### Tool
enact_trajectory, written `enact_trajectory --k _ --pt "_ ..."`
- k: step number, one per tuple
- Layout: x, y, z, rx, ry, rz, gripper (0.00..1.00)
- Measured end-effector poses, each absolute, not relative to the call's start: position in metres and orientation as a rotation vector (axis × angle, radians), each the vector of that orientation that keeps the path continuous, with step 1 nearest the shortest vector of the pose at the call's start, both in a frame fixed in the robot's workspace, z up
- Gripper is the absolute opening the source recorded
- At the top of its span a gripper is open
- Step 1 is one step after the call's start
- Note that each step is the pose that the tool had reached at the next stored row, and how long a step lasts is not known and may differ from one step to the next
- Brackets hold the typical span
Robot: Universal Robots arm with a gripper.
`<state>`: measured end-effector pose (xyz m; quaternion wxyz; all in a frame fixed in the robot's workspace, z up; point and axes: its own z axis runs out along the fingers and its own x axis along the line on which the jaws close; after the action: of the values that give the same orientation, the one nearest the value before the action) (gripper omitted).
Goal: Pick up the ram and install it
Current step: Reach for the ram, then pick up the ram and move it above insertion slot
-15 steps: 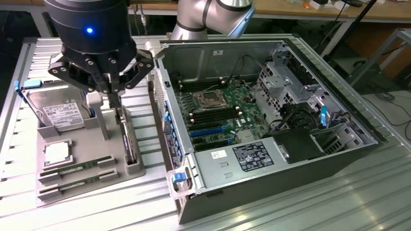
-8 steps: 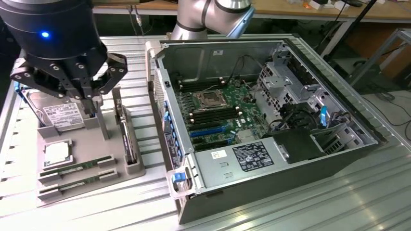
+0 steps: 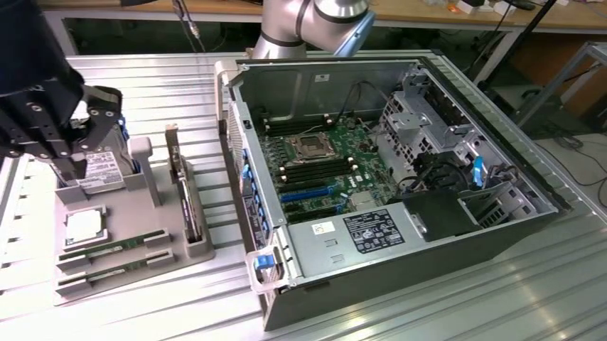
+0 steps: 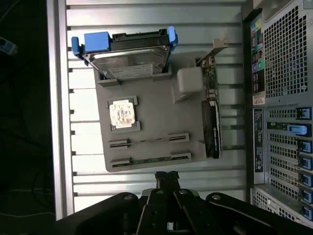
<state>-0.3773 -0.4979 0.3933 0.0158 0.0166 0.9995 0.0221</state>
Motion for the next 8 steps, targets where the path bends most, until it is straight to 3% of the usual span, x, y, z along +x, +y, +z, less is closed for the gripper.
enact_trajectory --k 8 --pt "-0.3925 -0.4990 0.3933 0.052 3.108 0.069 0.11"
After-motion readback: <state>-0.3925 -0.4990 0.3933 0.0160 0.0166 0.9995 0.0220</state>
